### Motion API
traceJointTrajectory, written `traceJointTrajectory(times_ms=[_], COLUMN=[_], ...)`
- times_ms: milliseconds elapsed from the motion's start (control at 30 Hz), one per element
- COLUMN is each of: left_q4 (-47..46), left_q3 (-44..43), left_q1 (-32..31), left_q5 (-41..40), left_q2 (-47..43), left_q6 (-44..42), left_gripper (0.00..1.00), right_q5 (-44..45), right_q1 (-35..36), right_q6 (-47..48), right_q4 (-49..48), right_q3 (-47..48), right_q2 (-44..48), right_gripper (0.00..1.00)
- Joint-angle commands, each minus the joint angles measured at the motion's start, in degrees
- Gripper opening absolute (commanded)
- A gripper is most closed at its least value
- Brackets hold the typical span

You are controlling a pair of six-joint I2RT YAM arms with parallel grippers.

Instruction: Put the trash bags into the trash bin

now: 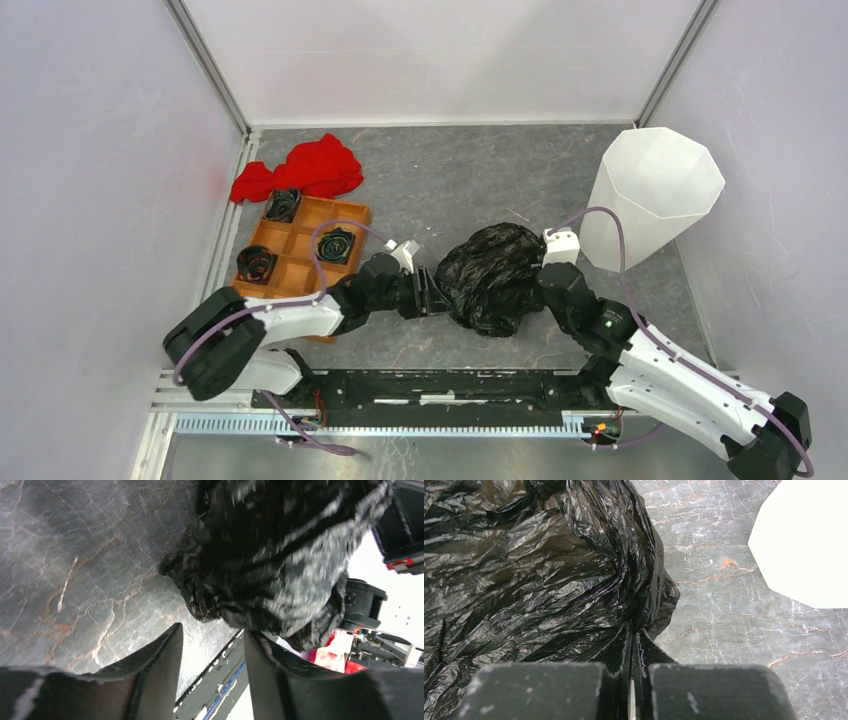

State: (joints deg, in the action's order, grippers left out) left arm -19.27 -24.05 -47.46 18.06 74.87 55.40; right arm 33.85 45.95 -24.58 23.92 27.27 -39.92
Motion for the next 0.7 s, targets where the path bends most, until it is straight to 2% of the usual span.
traceJointTrajectory(times_ms=[0, 67, 200, 400, 533, 600, 667], left_q4=[-6.4, -7.7, -8.9, -8.7, -3.4, -1.3, -0.5], left_q3=[-3.5, -3.5, -3.0, 1.0, 3.0, 3.3, 3.7], left_q1=[-1.3, -1.8, -3.3, -4.1, -4.1, -4.1, -4.2], left_q5=[-0.8, -0.9, -2.3, -4.7, -7.6, -8.2, -8.6], left_q2=[6.5, 8.4, 9.4, 3.9, -2.9, -5.2, -6.5], left_q6=[2.5, 2.7, 2.8, 3.8, 3.5, 3.2, 3.8], left_gripper=[0.48, 0.42, 0.42, 0.59, 0.68, 0.69, 0.62], right_q5=[-1.2, -1.2, -0.7, -0.8, -1.0, -1.2, -1.3], right_q1=[-0.2, -0.2, -0.2, -0.1, -0.2, -0.2, -0.2], right_q6=[0.5, 0.6, 0.9, 1.4, 1.8, 1.9, 1.9], right_q4=[-1.5, -1.3, -1.0, -1.3, -1.8, -2.2, -2.3], right_q3=[0.0, 0.0, -0.5, -0.8, -1.3, -1.6, -1.9], right_q2=[1.0, 1.5, 2.8, 3.3, 3.4, 3.4, 3.4], right_gripper=[0.00, 0.00, 0.00, 0.00, 0.00, 0.00, 0.01])
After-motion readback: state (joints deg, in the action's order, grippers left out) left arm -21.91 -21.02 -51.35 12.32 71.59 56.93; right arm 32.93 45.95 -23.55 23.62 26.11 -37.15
